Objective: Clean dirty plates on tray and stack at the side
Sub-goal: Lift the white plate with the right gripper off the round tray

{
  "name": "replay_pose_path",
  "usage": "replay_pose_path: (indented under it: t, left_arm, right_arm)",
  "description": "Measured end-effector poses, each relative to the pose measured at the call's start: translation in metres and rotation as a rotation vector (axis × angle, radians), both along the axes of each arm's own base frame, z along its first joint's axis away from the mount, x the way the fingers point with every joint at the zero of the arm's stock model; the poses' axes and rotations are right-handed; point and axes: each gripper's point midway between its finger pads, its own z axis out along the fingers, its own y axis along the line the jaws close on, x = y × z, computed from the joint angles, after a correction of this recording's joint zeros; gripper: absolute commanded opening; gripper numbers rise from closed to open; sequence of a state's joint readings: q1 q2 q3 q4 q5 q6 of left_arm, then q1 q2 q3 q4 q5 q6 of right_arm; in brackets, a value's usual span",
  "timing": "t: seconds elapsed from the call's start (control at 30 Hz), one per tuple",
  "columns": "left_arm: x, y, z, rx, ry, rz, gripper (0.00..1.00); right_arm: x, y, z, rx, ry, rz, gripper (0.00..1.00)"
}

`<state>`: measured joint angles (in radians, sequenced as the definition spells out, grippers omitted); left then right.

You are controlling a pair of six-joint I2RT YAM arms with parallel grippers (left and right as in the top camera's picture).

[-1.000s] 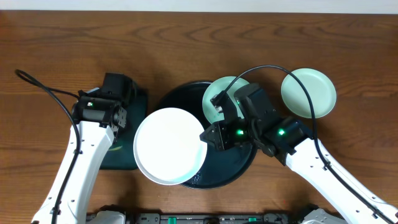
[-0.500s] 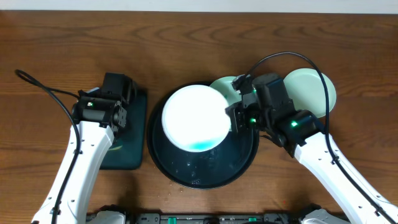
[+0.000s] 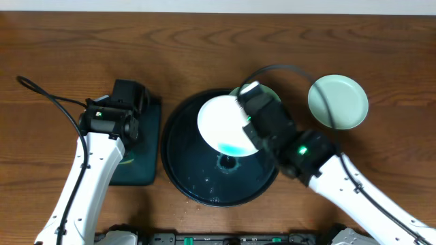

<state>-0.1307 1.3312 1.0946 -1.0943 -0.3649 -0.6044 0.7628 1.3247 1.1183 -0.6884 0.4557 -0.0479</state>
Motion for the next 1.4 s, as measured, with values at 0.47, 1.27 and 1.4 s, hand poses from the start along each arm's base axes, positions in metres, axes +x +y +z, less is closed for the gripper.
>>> replay_pose_path:
  t: [0.47,1.27,1.4]
  left_arm:
    - [0.0,0.0,0.0,0.0,0.0,0.0,0.07]
    - [-0.001,0.0,0.0,0.001,0.006,0.0,0.07]
    - [-0.001,0.0,0.0,0.001,0.006,0.0,0.07]
  right_arm:
    - [-0.024,0.008,0.049,-0.456,-0.328,0.061,0.01]
    - [-0.051,0.023,0.096,-0.705,-0.546,0.078,0.01]
    - [-0.051,0.024,0.096,-0.698,-0.547,0.077,0.01]
